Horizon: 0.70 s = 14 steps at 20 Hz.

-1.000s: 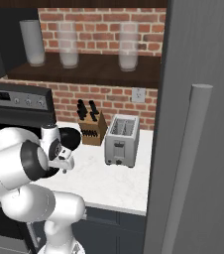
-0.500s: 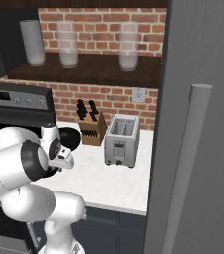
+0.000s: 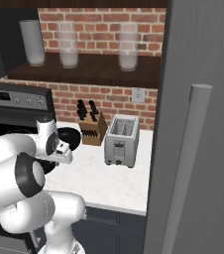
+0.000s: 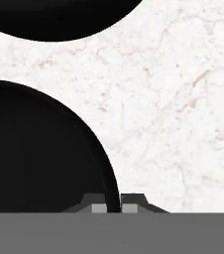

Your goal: Pick up the bowls on the counter and stack them on top of one another in the open cabinet. Place the smaller bowl on top of the larger bowl.

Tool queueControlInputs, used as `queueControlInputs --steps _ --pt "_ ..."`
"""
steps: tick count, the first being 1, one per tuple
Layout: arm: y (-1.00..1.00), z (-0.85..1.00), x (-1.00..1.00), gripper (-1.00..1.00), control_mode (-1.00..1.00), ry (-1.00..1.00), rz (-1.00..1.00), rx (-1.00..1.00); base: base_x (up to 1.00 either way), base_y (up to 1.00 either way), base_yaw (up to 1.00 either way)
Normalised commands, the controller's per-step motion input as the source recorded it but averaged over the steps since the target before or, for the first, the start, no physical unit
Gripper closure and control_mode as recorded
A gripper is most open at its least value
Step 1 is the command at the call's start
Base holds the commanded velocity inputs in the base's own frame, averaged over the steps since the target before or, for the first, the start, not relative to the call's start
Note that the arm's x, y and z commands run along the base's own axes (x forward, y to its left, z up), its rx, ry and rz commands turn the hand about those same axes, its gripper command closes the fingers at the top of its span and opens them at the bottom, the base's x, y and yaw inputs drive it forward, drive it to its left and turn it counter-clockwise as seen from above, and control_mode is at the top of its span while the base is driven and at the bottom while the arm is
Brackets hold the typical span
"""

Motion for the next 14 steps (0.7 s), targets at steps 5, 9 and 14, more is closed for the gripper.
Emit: queueControlInputs --steps 5,9,14 --pt "0.00 0.78 -0.31 1.00 -1.00 -0.24 0.00 0.03 0.00 0.00 0.00" --pt "0.00 0.85 -0.06 1.00 -1.00 -0.15 -0.05 0.05 0.00 0.00 0.00" --pt "-0.02 0.72 0.05 1.00 -1.00 -0.02 -0.13 0.12 0.00 0.00 0.00"
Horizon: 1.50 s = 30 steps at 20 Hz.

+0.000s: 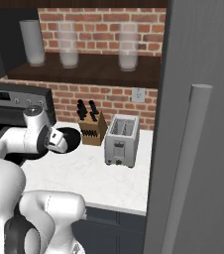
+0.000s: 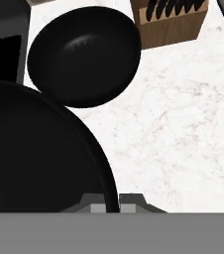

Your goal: Pick up the bowls on the counter and stack them on top of one another in the open cabinet. Place the smaller bowl on top of the larger bowl.

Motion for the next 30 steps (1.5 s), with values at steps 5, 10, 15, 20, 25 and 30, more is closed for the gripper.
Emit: queueControlInputs --steps 5,10,15,20,25,30 --pt "-0.02 0.41 0.31 1.00 -1.00 0.00 -0.11 0.09 0.00 0.00 0.00" --pt "-0.03 0.10 0.52 1.00 -1.00 0.00 -0.12 0.03 0.00 0.00 0.00" --pt "-0.05 -0.04 0.58 1.00 -1.00 0.02 -0.12 0.00 0.00 0.00 0.00" --pt "-0.06 -0.24 0.42 1.00 -1.00 0.05 -0.06 0.00 0.00 0.00 0.00" --pt "0.00 -0.35 0.19 1.00 -1.00 0.01 0.00 0.00 0.00 0.00 0.00" --pt "0.00 -0.29 0.16 1.00 -1.00 0.00 0.00 0.00 0.00 0.00 0.00"
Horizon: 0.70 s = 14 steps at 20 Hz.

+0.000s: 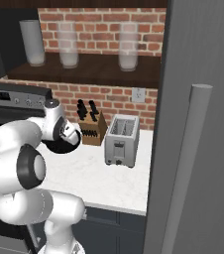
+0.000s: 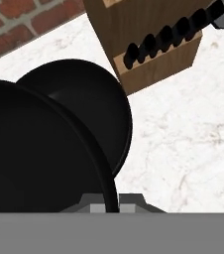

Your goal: Pick up the bowls on the counter and stack them on top of one another in the open cabinet. Place the smaller bowl on top of the larger bowl.

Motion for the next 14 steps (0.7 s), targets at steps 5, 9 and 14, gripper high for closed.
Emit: queueControlInputs --steps 5,9,14 --pt "0.00 -0.12 0.27 1.00 -1.00 0.00 0.00 0.00 0.00 0.00 0.00" --pt "0.00 -0.08 0.27 1.00 -1.00 0.00 0.00 0.00 0.00 0.00 0.00" --pt "0.00 -0.11 0.31 -1.00 -1.00 0.00 0.00 0.00 0.00 0.00 0.00"
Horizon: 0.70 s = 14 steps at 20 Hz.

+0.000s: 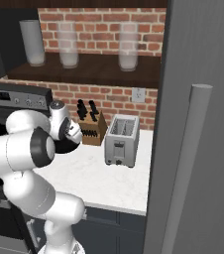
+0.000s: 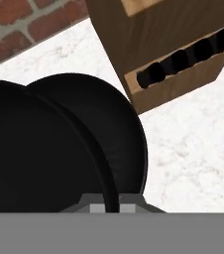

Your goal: Pick up the bowls on the counter and stack them on top of one another in the open cabinet. Place the smaller bowl on top of the larger bowl.

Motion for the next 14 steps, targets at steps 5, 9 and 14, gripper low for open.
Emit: queueControlInputs --steps 5,9,14 --pt "0.00 -0.01 0.04 -1.00 -1.00 0.00 0.00 0.00 0.00 0.00 0.00" --pt "-0.05 0.17 -0.09 -1.00 -1.00 0.00 0.00 0.01 0.00 0.00 0.00" --pt "-0.40 -0.01 -0.61 -1.00 -1.00 0.04 0.00 0.01 0.00 0.00 0.00"
